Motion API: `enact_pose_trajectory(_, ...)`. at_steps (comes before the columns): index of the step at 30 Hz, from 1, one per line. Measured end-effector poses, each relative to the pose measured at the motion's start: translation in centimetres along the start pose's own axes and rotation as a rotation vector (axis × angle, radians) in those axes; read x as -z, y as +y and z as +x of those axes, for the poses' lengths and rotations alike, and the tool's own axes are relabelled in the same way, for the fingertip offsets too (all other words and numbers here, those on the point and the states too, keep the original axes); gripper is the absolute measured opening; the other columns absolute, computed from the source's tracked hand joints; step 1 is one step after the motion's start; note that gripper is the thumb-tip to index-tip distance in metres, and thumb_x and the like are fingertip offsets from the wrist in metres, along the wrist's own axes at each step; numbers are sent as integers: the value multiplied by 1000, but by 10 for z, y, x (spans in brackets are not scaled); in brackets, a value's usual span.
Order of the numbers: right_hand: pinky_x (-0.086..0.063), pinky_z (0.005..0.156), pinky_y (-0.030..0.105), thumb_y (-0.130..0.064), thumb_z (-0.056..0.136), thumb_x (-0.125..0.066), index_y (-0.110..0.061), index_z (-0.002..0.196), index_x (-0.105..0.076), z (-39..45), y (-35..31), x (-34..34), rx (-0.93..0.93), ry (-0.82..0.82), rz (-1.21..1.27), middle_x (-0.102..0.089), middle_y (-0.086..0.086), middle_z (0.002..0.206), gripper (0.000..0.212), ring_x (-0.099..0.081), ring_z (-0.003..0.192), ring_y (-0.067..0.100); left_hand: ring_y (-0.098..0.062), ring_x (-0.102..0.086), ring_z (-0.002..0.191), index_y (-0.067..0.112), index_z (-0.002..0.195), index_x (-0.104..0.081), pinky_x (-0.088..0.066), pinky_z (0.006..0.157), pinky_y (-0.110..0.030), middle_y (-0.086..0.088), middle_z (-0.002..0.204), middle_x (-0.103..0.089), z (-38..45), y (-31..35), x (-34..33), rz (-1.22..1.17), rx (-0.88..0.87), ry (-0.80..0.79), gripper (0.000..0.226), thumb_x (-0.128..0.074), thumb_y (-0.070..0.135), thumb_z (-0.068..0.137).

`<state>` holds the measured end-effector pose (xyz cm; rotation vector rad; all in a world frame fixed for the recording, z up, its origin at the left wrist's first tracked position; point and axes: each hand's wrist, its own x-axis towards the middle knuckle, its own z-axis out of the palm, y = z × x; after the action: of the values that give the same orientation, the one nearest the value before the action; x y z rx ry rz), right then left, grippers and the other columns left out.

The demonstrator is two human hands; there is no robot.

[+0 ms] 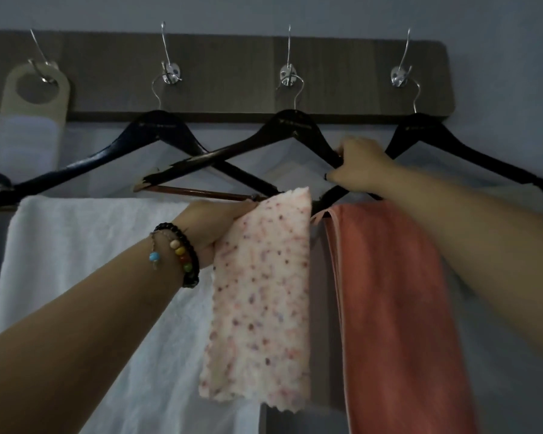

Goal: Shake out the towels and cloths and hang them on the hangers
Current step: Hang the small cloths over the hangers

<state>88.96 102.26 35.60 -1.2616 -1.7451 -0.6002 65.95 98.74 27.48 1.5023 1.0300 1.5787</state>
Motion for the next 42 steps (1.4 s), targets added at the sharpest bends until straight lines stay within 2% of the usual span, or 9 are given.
enact_pose_trajectory(7,-42,73,26,-23,84,-67,-3,111,-63,-6,-4,7,11,-85,-83,-63,11,109,33,-56,95,25,-24,-68,95,13,101,-72,-56,89,-40,-3,102,-73,20,1,1,-90,-159,205,20,-71,27,86)
enact_pose_trajectory(13,-54,83,34,-50,81,-65,-10,98,-72,-4,-13,9,-23,-251,-161,-69,9,98,44,-63,91,24,-22,-66,97,23,90,-71,-55,89,-38,-1,99,-71,22,26,35,-26,-354,336,4,-67,23,89)
enact_pose_trajectory(16,-53,81,35,-57,78,-64,-15,92,-70,-8,-24,-1,-3,-295,-167,-67,4,94,45,-62,87,22,-23,-66,97,22,78,-70,-56,87,-36,-3,97,-71,18,45,52,0,-417,370,13,-66,26,90)
enact_pose_trajectory(19,-51,70,32,-53,82,-65,-14,84,-62,-12,-37,-16,18,-333,-59,-65,4,88,39,-63,82,22,-19,-65,95,23,80,-69,-55,86,-31,0,96,-69,16,63,61,-17,-433,361,11,-66,25,90)
enact_pose_trajectory(23,-58,72,32,-32,92,-61,-9,103,-59,-16,-48,-26,11,-368,131,-63,9,102,26,-64,88,23,-22,-69,97,16,99,-73,-57,87,-36,-5,104,-72,15,79,69,-59,-406,344,17,-72,25,85)
enact_pose_trajectory(27,-60,66,33,-23,98,-50,-8,112,-55,-20,-56,-24,9,-416,282,-60,11,105,21,-63,91,27,-29,-70,95,16,77,-73,-58,84,-46,-10,99,-74,14,94,74,-19,-428,422,13,-74,29,81)
enact_pose_trajectory(31,-49,52,21,-30,101,-43,-11,117,-49,-24,-65,-22,83,-291,369,-57,4,96,26,-57,81,18,-20,-61,79,18,70,-67,-53,87,-46,-3,87,-64,11,110,81,-62,-470,423,17,-74,30,79)
enact_pose_trajectory(37,-50,62,31,-34,102,-41,-14,101,-49,-41,-67,-21,145,53,597,-58,6,83,22,-59,72,20,-23,-69,90,19,71,-76,-55,88,-49,-6,96,-74,0,109,94,-114,-472,415,15,-78,34,69)
enact_pose_trajectory(42,-55,67,32,-34,100,-46,-17,90,-53,-44,-63,-13,108,-10,655,-66,7,81,21,-62,68,15,-17,-67,84,17,76,-70,-57,78,-30,-1,83,-69,-14,100,86,-75,-555,444,13,-72,28,84)
